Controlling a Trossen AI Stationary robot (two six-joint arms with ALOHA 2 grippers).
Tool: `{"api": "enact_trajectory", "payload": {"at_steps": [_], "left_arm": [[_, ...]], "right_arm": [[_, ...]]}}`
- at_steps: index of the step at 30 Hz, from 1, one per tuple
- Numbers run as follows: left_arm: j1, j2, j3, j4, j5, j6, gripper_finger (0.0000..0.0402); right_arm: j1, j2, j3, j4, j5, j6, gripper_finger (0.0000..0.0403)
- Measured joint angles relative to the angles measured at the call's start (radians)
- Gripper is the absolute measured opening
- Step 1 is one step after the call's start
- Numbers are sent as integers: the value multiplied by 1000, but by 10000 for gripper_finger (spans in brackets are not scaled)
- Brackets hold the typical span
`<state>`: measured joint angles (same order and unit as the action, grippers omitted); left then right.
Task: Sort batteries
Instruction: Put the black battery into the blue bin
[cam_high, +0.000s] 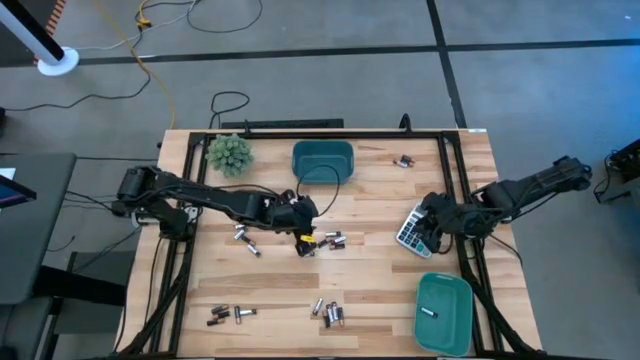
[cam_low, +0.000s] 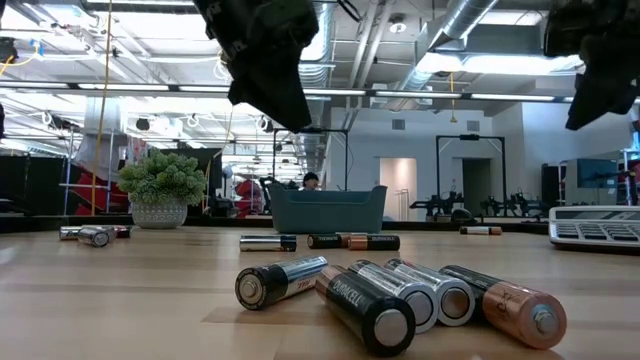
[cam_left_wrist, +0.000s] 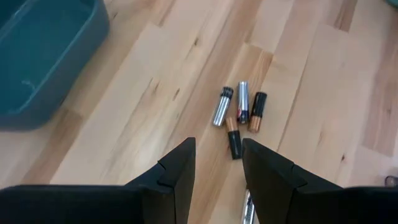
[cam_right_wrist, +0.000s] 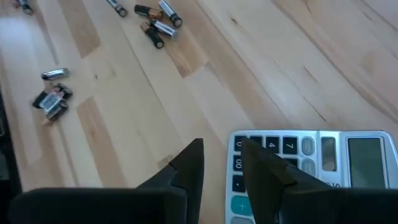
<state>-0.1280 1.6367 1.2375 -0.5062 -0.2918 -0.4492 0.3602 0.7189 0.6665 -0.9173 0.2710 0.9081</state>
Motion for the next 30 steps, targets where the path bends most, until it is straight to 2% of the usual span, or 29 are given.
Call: {"api": "enact_trajectory", "payload": {"at_steps": [5, 8, 16, 21, 30], "left_arm": [[2, 55, 1, 53, 4, -56, 128], [5, 114, 1, 116, 43, -69, 128], [5, 242, 1, 148, 91, -142, 128], [5, 306, 1, 201, 134, -127, 128], [5, 361, 4, 215, 122, -96, 128]], "right_arm": [[-4, 37, -4, 3, 0, 0, 123], [-4, 60, -4, 7, -1, -1, 123], [-4, 109, -4, 6, -1, -1, 123], [-4, 121, -4, 5, -2, -1, 123], [-4, 120, -4, 6, -3, -1, 123]]}}
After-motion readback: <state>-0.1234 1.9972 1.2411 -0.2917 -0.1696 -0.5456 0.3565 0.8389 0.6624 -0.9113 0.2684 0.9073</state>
